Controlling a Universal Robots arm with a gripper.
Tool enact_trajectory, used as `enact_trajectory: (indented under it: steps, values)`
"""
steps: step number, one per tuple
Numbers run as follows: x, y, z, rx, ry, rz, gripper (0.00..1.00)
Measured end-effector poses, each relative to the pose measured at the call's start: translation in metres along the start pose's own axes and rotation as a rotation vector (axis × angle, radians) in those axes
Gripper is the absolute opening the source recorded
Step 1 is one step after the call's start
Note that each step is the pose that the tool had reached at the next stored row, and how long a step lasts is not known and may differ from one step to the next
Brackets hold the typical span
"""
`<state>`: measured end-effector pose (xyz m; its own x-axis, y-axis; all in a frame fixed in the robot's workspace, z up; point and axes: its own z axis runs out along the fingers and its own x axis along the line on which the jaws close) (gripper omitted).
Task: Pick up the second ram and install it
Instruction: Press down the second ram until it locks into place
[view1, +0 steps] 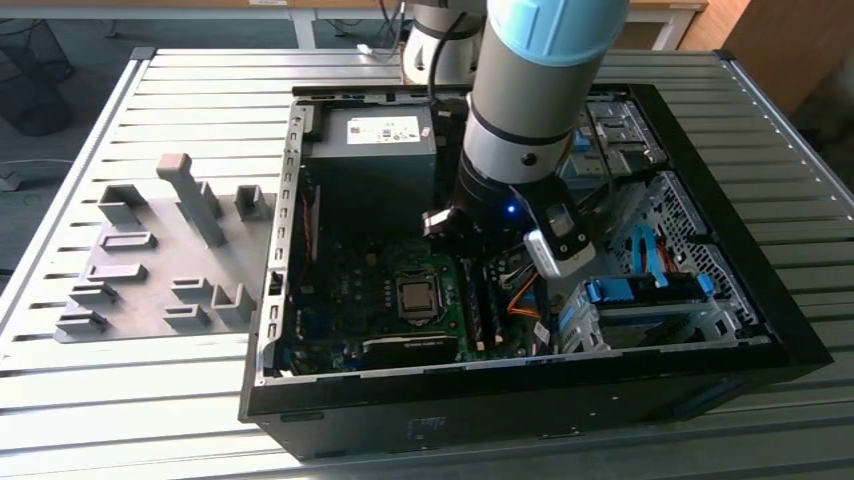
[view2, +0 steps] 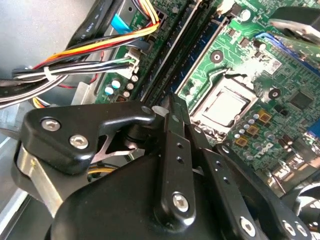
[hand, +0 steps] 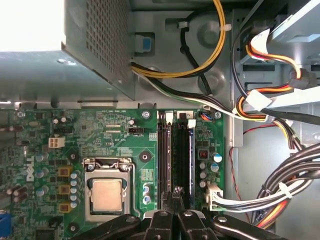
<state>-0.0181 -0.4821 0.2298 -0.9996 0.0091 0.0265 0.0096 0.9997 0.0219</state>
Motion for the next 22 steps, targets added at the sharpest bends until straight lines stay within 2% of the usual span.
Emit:
enact_trajectory:
  steps: [17, 20, 22]
  values:
    - [-0.0017, -0.0004, 0.0142, 0.0009, 0.0004, 0.0, 0.11]
    - [-0.0018, -0.0003, 0.0142, 0.0004, 0.0003, 0.0, 0.11]
    - [-0.0018, 0.0003, 0.0105, -0.0038, -0.0011, 0.0, 0.11]
